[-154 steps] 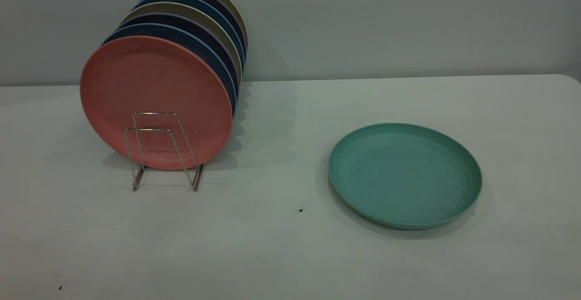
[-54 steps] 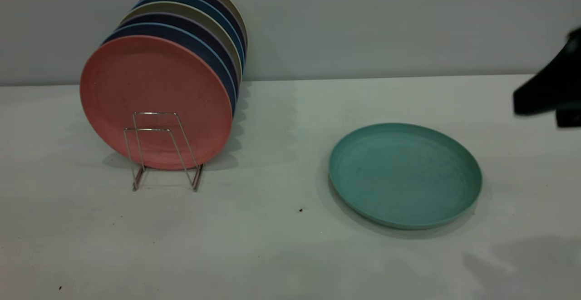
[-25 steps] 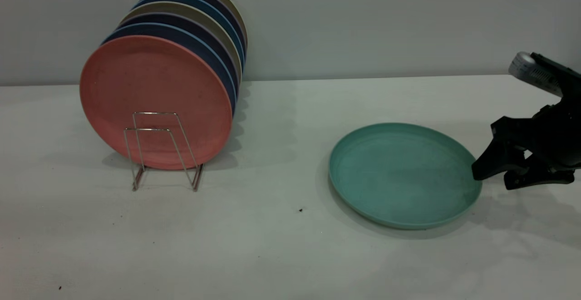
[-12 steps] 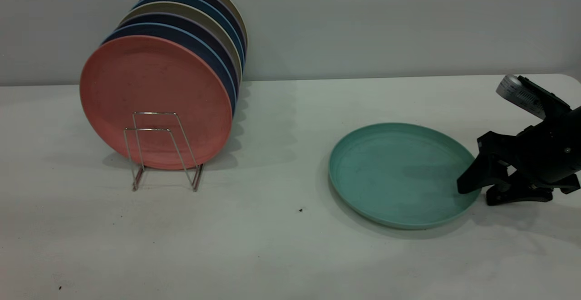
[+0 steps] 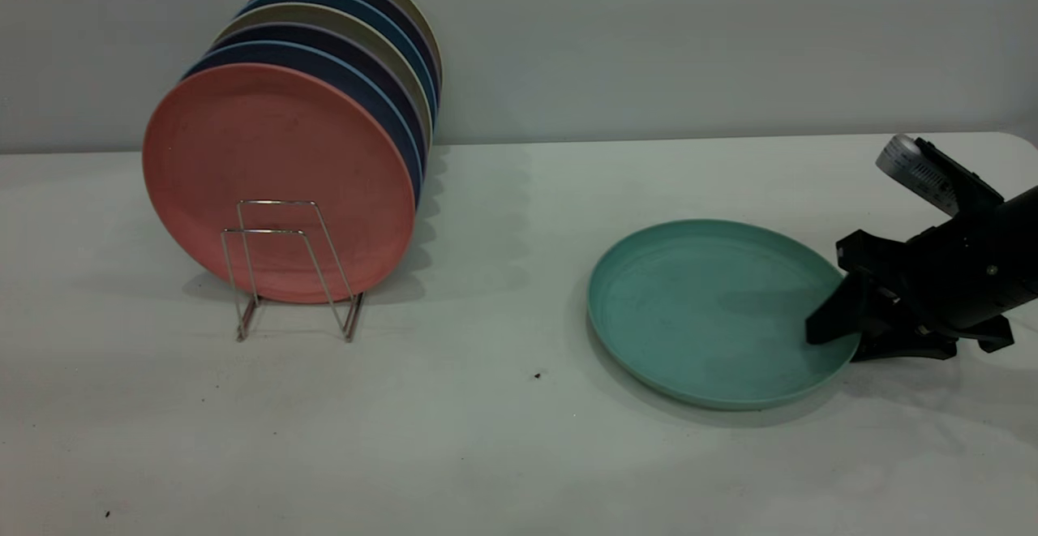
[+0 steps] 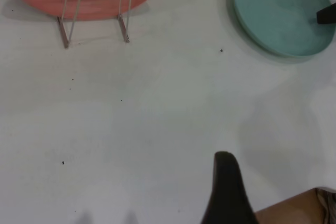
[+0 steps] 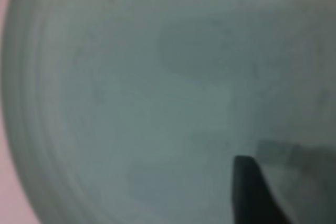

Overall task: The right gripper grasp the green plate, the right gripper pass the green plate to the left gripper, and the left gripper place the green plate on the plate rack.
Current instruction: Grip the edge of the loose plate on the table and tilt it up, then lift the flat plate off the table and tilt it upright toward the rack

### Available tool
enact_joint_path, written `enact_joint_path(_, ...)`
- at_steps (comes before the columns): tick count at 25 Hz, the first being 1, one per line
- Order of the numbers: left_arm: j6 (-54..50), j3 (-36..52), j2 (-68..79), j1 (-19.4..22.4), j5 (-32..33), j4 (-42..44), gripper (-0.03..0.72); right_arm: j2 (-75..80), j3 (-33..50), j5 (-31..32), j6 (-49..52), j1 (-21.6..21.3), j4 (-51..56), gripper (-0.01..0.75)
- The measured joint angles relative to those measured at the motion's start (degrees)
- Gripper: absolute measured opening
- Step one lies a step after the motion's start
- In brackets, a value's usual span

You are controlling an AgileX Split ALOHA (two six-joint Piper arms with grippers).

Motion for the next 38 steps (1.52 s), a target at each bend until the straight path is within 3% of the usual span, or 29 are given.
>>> enact_joint_path(4,0.05,0.00,0.00,0.00,0.00,0.00,0.541,0.11,0.00,-2.42,0.00,0.00,0.98,0.074)
enact_joint_path(6,-0.14,0.00,0.00,0.00,0.00,0.00,0.541,0.10,0.00,-2.97,0.00,0.00,1.69,0.026)
enact_joint_path(16,0.14,0.00,1.33,0.00,2.05,-1.77,0.541,-2.04,0.00,-3.81,0.87,0.06,-3.61,0.018)
enact_joint_path(21,6.11,0.00,9.09,0.00,1.95,-6.35,0.543,-3.44,0.00,-2.00,0.94,0.06,-5.57,0.013)
enact_joint_path(32,32.50,0.00,30.67,0.00,-5.34,-31.50,0.543,-3.44,0.06,6.20,0.60,2.89,-6.47,0.013)
enact_joint_path(38,42.77,-0.04,38.80,0.00,-6.26,-41.64,0.543,-3.44,0.06,11.55,-0.54,4.31,-5.11,0.013)
